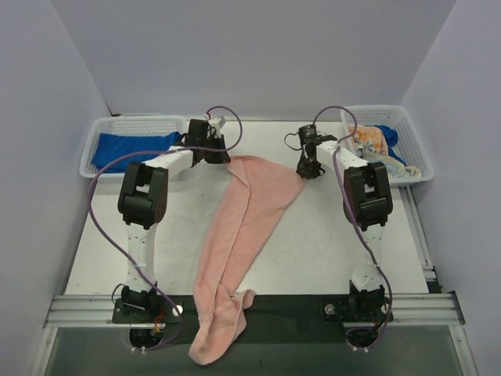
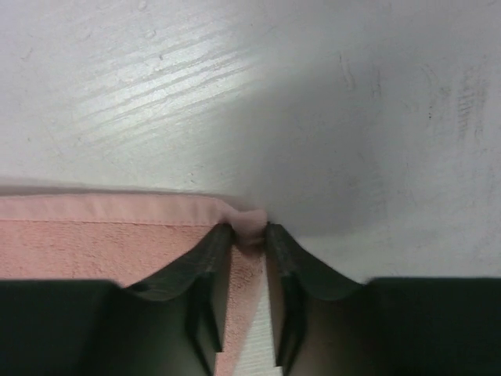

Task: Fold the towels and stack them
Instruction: Flatten out the crumpled towel

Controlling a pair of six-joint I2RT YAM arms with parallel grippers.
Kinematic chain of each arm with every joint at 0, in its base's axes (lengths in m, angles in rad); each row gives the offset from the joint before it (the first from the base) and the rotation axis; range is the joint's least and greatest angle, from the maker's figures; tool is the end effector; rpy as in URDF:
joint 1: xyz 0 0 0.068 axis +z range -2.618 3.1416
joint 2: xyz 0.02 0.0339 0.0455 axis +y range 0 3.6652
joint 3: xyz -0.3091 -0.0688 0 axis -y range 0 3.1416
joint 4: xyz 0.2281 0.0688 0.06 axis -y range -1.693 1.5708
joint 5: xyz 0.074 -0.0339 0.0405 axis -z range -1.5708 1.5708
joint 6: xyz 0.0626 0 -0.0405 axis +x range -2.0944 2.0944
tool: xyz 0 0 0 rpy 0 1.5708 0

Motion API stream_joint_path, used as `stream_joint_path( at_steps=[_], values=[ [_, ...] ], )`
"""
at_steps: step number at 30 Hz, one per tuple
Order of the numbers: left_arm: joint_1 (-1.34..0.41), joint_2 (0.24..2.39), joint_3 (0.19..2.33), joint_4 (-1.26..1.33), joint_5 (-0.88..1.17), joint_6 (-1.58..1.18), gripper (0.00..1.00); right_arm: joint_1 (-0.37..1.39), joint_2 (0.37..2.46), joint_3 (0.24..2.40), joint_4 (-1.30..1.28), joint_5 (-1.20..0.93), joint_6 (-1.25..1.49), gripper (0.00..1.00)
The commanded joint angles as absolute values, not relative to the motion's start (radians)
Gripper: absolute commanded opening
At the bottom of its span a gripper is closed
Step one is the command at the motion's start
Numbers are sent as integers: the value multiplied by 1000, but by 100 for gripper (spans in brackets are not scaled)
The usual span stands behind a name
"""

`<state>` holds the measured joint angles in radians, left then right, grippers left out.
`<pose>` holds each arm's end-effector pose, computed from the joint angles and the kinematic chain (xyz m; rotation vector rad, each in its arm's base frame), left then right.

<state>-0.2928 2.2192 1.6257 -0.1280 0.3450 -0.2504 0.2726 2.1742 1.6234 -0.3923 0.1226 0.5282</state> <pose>0.5005 -0.1730 0.1942 0.2325 2.3219 -0.6726 0.4847 0.1275 0.1896 0.3698 2.4851 0.1758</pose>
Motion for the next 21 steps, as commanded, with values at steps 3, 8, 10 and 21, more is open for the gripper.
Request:
stream_joint_path(
  at_steps=[3, 8, 10, 21],
  values=[
    [-284, 2140, 1640, -127, 347, -239, 0, 285, 2238, 1621, -446, 101, 534, 8],
    [-276, 2129, 1634, -129, 341, -239, 0, 275, 2223, 1621, -445, 127, 517, 0],
    [-270, 2115, 1635, -132, 336, -239, 0, 268, 2198, 1631, -445, 133, 493, 0],
    [-261, 1967, 1873, -288, 258, -169, 0, 253, 1910, 1799, -436, 308, 236, 0]
  ],
)
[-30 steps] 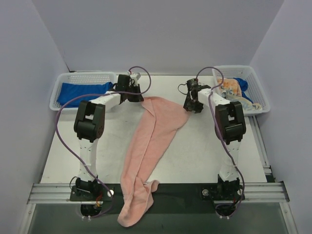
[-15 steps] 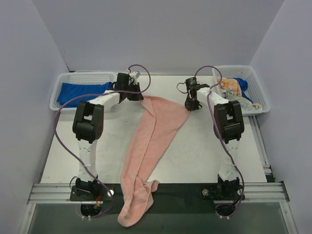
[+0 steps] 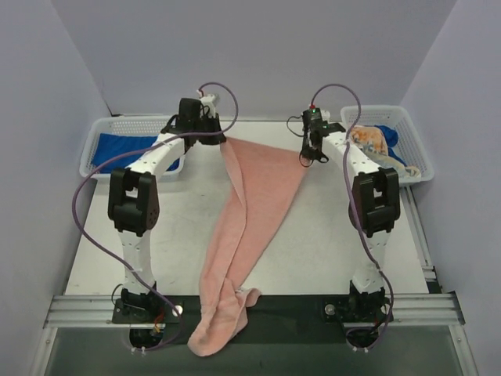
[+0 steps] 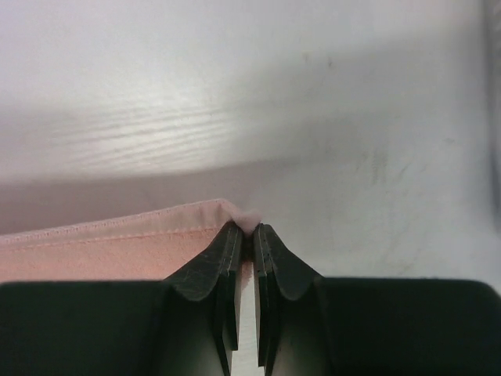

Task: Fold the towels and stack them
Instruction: Flatten out the crumpled towel

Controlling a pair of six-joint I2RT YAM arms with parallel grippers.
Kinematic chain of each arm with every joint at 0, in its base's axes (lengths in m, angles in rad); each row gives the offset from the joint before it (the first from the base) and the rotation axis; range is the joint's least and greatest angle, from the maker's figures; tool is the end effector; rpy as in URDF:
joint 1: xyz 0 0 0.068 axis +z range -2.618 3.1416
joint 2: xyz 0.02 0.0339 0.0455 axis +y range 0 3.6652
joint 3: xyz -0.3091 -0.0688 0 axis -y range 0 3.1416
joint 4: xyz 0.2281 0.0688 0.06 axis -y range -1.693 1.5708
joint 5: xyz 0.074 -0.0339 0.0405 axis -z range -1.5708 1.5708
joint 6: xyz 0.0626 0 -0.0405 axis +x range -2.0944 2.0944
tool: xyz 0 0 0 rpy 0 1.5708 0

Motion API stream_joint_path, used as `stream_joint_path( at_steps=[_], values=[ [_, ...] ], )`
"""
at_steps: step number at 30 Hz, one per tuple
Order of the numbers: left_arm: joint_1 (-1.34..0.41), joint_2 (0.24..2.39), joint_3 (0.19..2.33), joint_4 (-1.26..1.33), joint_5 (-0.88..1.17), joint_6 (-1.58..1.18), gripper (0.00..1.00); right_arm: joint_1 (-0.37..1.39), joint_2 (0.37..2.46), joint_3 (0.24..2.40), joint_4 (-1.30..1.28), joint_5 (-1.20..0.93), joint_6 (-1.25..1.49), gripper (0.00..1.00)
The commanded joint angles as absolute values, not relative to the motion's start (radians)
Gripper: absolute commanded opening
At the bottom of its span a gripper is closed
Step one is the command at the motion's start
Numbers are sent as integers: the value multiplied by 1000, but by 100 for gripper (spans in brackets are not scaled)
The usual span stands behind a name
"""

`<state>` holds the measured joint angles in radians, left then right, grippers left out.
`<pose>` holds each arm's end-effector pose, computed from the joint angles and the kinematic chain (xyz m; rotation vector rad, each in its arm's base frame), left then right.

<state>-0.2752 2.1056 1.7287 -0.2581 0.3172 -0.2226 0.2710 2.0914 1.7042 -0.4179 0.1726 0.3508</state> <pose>0.4943 -0.1599 0.2721 0.2391 2.2272 -0.6240 0.4862 0.1239 0.2533 0.1764 2.3561 0.0964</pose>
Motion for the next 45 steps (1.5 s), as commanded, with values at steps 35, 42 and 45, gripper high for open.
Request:
stream_joint_path(
  at_steps=[35, 42, 45],
  values=[
    [-264, 1368, 2493, -557, 359, -161, 0, 279, 1117, 2105, -212, -26, -130, 0],
    [-264, 1353, 2589, -517, 436, -229, 0, 281, 1091, 2186, -181, -49, -138, 0],
    [-264, 1367, 2643, -520, 445, -244, 0, 281, 1089, 2186, -143, -51, -133, 0]
  ],
)
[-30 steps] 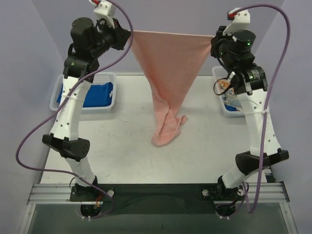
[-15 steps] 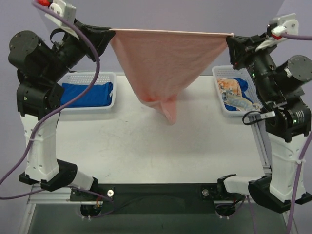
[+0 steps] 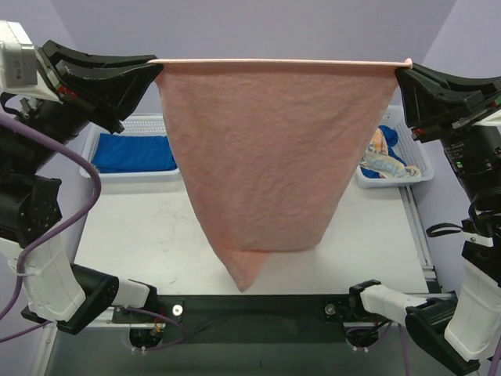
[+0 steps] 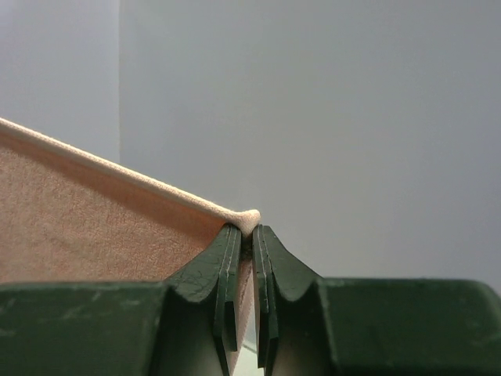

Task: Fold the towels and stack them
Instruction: Flatten out the crumpled towel

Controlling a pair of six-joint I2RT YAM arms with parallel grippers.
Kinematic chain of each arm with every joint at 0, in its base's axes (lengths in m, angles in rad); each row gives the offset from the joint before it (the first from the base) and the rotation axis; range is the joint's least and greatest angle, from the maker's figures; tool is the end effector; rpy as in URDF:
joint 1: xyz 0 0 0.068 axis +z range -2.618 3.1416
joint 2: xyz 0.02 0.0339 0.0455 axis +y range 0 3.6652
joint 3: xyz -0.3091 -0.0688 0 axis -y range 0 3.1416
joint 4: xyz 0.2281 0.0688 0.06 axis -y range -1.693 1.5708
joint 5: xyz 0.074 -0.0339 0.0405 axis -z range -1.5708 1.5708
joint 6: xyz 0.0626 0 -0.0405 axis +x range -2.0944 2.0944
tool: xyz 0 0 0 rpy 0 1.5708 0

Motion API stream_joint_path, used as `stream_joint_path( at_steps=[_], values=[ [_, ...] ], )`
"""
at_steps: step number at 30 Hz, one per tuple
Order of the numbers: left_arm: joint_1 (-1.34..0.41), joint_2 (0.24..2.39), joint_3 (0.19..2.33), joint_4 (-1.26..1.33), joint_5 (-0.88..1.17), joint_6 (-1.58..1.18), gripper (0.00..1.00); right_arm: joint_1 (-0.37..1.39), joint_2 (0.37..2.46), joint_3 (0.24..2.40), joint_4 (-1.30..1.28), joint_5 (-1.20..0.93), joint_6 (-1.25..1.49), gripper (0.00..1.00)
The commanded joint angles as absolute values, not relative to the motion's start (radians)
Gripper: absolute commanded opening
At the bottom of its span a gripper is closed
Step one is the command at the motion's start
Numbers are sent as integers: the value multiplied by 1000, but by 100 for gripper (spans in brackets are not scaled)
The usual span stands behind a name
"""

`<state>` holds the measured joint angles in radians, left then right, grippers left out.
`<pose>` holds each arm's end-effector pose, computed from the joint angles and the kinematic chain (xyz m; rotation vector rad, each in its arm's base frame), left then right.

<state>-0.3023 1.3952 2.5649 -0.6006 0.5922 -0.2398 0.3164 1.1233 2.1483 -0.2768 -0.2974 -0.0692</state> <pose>0.0907 -0.0649 0.7191 0.5858 0.9780 -0.7798 0.0432 0.0334 0.7093 -0.4338 0.7513 0.3539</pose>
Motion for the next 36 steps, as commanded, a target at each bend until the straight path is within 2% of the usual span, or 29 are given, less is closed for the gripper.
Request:
stream_joint_path(
  at_steps=[1, 11, 17, 26, 36],
  values=[
    [-264, 1371, 2652, -519, 445, -251, 0, 281, 1092, 2184, -135, -49, -126, 0],
    [-262, 1483, 2596, -517, 287, -192, 0, 279, 1212, 2172, -40, 32, -146, 0],
    [-262, 1511, 2591, -497, 273, -201, 0, 281, 1250, 2201, -43, 45, -166, 0],
    [-262, 1401, 2574, -476, 328, -212, 0, 281, 1105, 2117, -12, 6, -166, 0],
    [-264, 1256, 2519, -451, 425, -219, 0, 279, 976, 2123, -46, -81, -104, 0]
  ],
)
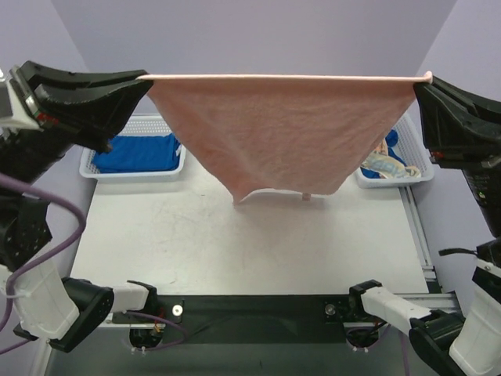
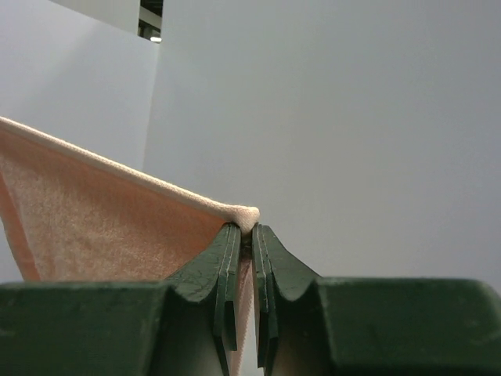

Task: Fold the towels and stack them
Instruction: Flatten out the crumpled towel

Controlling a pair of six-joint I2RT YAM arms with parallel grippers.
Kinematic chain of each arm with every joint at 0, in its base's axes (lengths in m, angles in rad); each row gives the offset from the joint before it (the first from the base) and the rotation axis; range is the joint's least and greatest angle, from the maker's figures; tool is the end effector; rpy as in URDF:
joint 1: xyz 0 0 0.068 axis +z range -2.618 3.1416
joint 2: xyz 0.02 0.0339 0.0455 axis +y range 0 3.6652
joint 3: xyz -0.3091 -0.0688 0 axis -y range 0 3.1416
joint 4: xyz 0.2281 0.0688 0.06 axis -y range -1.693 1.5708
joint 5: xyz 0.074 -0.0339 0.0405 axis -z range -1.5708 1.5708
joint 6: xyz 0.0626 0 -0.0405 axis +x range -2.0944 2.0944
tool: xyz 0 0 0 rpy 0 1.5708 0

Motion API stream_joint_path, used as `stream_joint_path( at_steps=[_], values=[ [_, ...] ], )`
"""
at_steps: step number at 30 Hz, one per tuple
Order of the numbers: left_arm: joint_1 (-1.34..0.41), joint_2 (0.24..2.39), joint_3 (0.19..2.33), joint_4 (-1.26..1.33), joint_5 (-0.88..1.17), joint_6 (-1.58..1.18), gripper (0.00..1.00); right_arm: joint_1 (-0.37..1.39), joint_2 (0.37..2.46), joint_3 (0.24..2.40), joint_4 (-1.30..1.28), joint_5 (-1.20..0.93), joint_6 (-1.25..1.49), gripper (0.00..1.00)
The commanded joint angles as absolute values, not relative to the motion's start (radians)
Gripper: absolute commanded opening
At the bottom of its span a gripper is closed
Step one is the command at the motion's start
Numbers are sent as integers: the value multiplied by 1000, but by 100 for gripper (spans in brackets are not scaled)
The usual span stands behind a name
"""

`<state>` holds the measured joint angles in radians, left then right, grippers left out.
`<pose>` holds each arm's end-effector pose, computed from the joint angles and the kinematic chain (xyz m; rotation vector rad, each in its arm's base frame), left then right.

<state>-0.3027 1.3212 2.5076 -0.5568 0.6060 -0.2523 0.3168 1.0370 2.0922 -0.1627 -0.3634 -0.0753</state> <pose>0.0609 -0.0564 0.7208 0.5978 0.9200 -0.7845 -0.0011 0.0231 0.7108 -0.4756 0.5927 0.3530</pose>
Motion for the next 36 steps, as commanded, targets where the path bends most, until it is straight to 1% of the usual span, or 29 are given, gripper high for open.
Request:
stream_joint_path(
  at_steps=[1, 7, 12, 15, 18, 19, 20, 21, 22, 23, 24, 25, 26, 27, 28, 29, 30, 32, 33, 36],
  values=[
    [-264, 1250, 2523, -448, 437, -221, 0, 279, 967, 2128, -48, -92, -100, 0],
    [-275, 1235, 2571, -445, 454, -229, 0, 276, 968, 2184, -63, -110, -80, 0],
    [-288, 1262, 2617, -446, 442, -227, 0, 275, 1002, 2229, -58, -114, -72, 0],
    [-299, 1285, 2585, -449, 439, -225, 0, 275, 1045, 2252, -99, -135, -40, 0],
    [-302, 1289, 2501, -446, 453, -232, 0, 275, 1049, 2116, -130, -141, 18, 0],
    [-302, 1287, 2432, -442, 459, -236, 0, 276, 1036, 2056, -129, -146, 46, 0],
    [-302, 1281, 2387, -425, 466, -242, 0, 276, 1031, 1925, -132, -155, 72, 0],
    [-304, 1275, 2344, -411, 477, -264, 0, 275, 1026, 1866, -136, -166, 125, 0],
    [-305, 1270, 2253, -394, 494, -273, 0, 276, 1017, 1794, -135, -191, 153, 1],
    [-314, 1263, 2211, -367, 500, -281, 0, 276, 1016, 1679, -137, -207, 184, 7],
    [-324, 1258, 2169, -353, 503, -296, 0, 278, 1012, 1616, -138, -227, 230, 21],
    [-336, 1253, 2075, -341, 502, -302, 0, 281, 1009, 1559, -137, -248, 254, 27],
    [-348, 1247, 2028, -312, 500, -310, 0, 284, 1006, 1446, -137, -253, 273, 33],
    [-388, 1244, 1970, -289, 494, -333, 0, 287, 1005, 1398, -137, -258, 287, 45],
    [-412, 1243, 1916, -263, 486, -342, 0, 290, 1005, 1352, -140, -262, 311, 50],
    [-449, 1241, 1807, -209, 474, -350, 0, 290, 1002, 1300, -150, -261, 313, 53],
    [-512, 1247, 1760, -186, 454, -359, 0, 293, 994, 1216, -159, -250, 322, 59],
    [-576, 1278, 1642, -141, 427, -357, 0, 291, 989, 1137, -196, -238, 337, 66],
    [-621, 1293, 1613, -126, 404, -357, 0, 293, 989, 1071, -210, -241, 342, 73],
    [-644, 1362, 1496, -68, 385, -394, 0, 290, 994, 976, -250, -250, 371, 78]
  ],
)
